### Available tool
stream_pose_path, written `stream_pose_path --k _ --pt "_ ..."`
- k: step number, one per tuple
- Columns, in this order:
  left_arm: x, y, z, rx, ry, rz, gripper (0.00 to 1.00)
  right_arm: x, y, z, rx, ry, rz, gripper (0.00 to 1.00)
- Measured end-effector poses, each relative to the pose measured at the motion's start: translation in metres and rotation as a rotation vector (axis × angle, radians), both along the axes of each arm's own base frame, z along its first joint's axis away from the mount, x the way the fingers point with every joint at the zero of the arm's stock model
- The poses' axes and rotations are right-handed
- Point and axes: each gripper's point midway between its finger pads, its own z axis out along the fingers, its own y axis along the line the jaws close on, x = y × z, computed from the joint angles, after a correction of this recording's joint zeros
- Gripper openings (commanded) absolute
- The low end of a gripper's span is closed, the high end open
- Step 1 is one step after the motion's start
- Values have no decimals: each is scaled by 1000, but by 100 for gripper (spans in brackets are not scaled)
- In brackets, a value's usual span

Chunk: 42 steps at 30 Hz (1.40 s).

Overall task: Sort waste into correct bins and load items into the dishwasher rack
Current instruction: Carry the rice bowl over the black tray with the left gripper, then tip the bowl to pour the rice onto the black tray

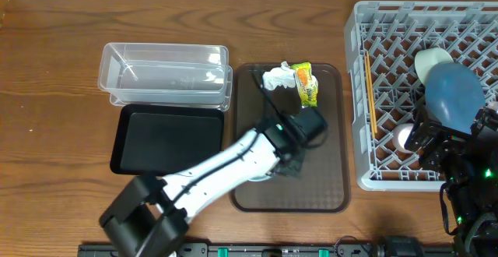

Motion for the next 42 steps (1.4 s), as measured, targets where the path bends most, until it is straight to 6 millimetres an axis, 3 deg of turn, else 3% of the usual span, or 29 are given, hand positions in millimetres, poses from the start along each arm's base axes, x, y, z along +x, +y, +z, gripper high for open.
stream_pose_path --k 5,10,15,18,23,31,36,42 --pt "31 43 28 -40 -21 131 6 0 0 0 0 0 0 99" --pt "55 71 56 -176 -25 230 6 0 0 0 0 0 0 99" --pt "73 105 62 -336 46 318 6 0 0 0 0 0 0 99" --pt "71 123 53 -449 118 343 6 0 0 0 0 0 0 99" --pt "73 135 48 -712 128 314 6 0 0 0 0 0 0 99" --pt "61 160 63 -1158 43 297 6 0 0 0 0 0 0 99" --pt "59 181 74 -1298 -82 296 6 0 0 0 0 0 0 99" --pt "60 189 80 -1341 -161 275 6 0 0 0 0 0 0 99"
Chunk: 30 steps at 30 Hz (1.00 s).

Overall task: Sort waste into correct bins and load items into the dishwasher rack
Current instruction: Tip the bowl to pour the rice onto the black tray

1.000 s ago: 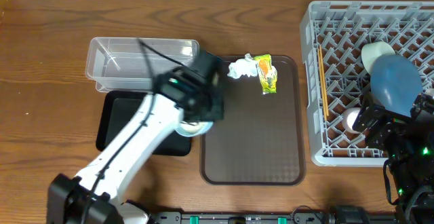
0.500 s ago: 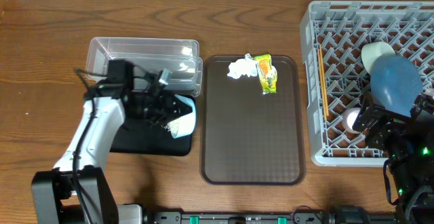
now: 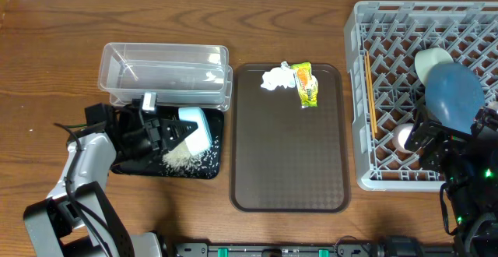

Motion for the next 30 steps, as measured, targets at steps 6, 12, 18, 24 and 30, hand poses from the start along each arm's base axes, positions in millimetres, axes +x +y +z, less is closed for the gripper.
stream_pose_path --k 6,12,18,24,30 --pt "0 0 3 -9 -23 -2 6 0 0 0 0 0 0 99" --pt "2 1 0 35 -93 -8 6 0 0 0 0 0 0 99" --pt "5 3 -7 90 -116 -9 6 0 0 0 0 0 0 99" --pt "5 5 -8 70 -55 7 6 0 0 0 0 0 0 99" --pt "4 4 -5 40 -36 8 6 0 0 0 0 0 0 99"
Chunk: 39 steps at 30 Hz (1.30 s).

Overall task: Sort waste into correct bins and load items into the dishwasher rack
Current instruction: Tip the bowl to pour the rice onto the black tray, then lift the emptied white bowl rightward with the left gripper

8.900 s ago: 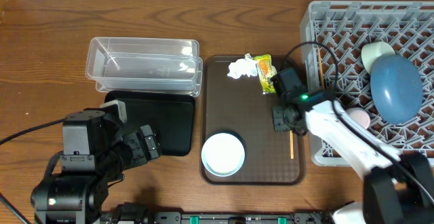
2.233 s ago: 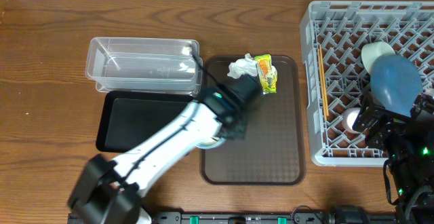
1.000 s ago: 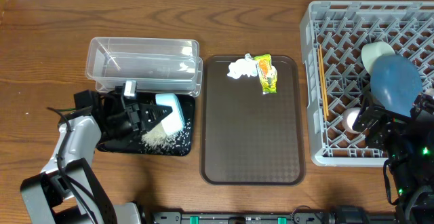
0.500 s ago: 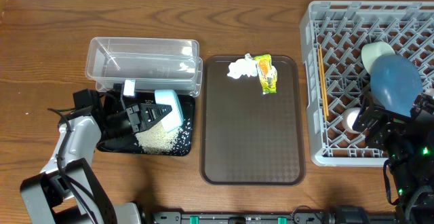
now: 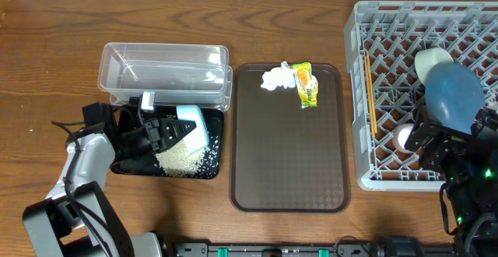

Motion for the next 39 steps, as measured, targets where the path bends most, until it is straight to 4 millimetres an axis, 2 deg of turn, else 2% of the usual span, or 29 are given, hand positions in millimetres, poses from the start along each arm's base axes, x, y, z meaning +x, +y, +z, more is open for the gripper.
stream_pose_path --k 2,6,10,14,17,23,30,32,34,37,39 --pt "0 0 -3 17 3 0 6 0 0 0 0 0 0 99" --pt "-2 6 -32 128 166 29 7 0 0 0 0 0 0 99" --pt "-3 0 -14 26 114 14 6 0 0 0 0 0 0 99" --pt "-4 0 -14 28 109 12 6 0 0 0 0 0 0 99" --pt "-4 -2 -5 -16 85 6 6 0 0 0 0 0 0 99" --pt "-7 -3 -14 19 140 3 6 0 0 0 0 0 0 99" --pt "-18 -30 -13 102 135 -93 6 0 0 0 0 0 0 99" --pt "-19 -36 -8 162 114 -107 6 0 0 0 0 0 0 99" --pt "-11 -42 4 231 34 -111 6 0 0 0 0 0 0 99" --pt "8 -59 39 294 -168 -111 6 0 0 0 0 0 0 99" --pt "20 -77 66 299 -300 -107 6 0 0 0 1 0 0 99"
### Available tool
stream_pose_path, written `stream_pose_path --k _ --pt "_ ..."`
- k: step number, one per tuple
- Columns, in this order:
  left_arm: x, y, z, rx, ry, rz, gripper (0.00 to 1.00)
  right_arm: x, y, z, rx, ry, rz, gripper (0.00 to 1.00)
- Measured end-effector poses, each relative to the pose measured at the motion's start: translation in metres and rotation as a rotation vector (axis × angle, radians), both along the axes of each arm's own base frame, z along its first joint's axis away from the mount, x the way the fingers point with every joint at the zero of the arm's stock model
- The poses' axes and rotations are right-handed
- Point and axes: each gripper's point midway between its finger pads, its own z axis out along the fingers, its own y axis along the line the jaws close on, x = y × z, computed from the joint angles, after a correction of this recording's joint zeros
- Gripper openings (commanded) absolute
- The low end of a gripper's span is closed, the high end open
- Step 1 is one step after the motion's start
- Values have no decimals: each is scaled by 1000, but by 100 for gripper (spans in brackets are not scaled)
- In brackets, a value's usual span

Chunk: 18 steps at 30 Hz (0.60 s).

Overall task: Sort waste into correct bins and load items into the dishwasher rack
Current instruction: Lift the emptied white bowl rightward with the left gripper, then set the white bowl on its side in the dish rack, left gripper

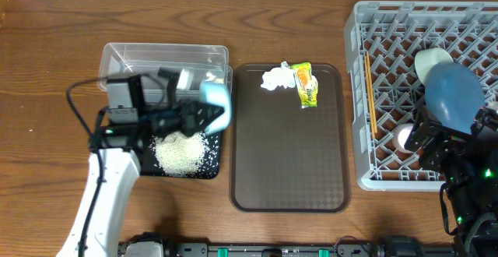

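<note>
My left gripper (204,115) is shut on a light blue bowl (218,103), held above the right edge of the black bin (128,162). A pile of white rice (180,152) lies in that bin. A crumpled white tissue (274,79) and a yellow wrapper (306,84) lie at the far end of the brown tray (289,156). The grey dishwasher rack (389,93) holds a blue bowl (454,93) and a white cup (432,58). My right gripper (426,139) hovers over the rack's near right part; its fingers are hard to make out.
A clear plastic bin (163,68) stands behind the black bin. An orange chopstick (369,93) lies along the rack's left side, and a small white object (403,137) sits in the rack beside the right gripper. Bare wood surrounds the bins.
The left gripper, with the blue bowl, has moved from low and tipped over the black bin to higher and further right. The rice pile lies a little wider. The right arm is unchanged.
First the left arm reached across the middle of the brown tray. Then it held the blue bowl tipped over the black bin with rice spilling in. The pile grew at the following moment. Now the bowl is held up at the bin's right edge.
</note>
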Motion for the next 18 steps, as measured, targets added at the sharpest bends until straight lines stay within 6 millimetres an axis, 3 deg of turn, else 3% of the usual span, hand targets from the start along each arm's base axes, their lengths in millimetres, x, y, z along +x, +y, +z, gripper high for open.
stream_pose_path --k 5,8,10,14,18 --pt "25 -53 54 -115 -208 -57 6 0 0 0 -1 0 -1 99" --pt "36 -86 71 -217 -258 -109 6 0 0 0 0 1 0 99" --pt "43 -109 68 -278 -225 -146 6 0 0 -1 0 4 0 99" --pt "59 -163 41 -334 -58 -211 6 -3 0 -7 0 29 0 99" --pt "63 -220 21 -346 41 -294 6 -9 0 -18 0 80 0 99"
